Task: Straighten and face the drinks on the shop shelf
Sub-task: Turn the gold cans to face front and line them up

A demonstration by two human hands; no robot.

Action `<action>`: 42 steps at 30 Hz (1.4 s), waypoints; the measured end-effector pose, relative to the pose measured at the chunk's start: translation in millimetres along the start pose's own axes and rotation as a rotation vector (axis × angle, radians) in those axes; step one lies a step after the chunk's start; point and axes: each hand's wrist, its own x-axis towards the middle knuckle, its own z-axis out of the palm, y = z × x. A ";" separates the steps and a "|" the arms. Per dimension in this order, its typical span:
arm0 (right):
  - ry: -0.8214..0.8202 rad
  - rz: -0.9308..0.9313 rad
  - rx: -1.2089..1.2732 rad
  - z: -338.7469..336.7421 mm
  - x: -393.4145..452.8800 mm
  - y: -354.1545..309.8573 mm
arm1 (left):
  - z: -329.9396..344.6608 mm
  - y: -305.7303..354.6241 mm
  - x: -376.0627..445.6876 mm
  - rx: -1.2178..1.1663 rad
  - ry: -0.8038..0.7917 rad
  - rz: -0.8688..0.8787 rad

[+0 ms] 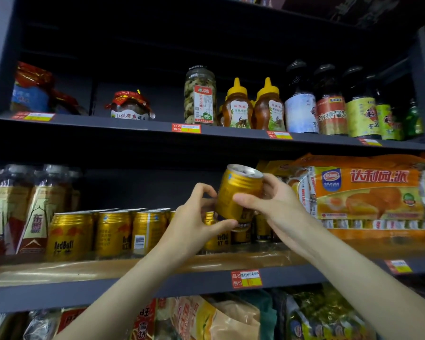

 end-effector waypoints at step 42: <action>-0.253 0.180 -1.064 -49.0 35.3 58.7 | 11.8 -31.4 71.2 0.737 -0.430 -0.082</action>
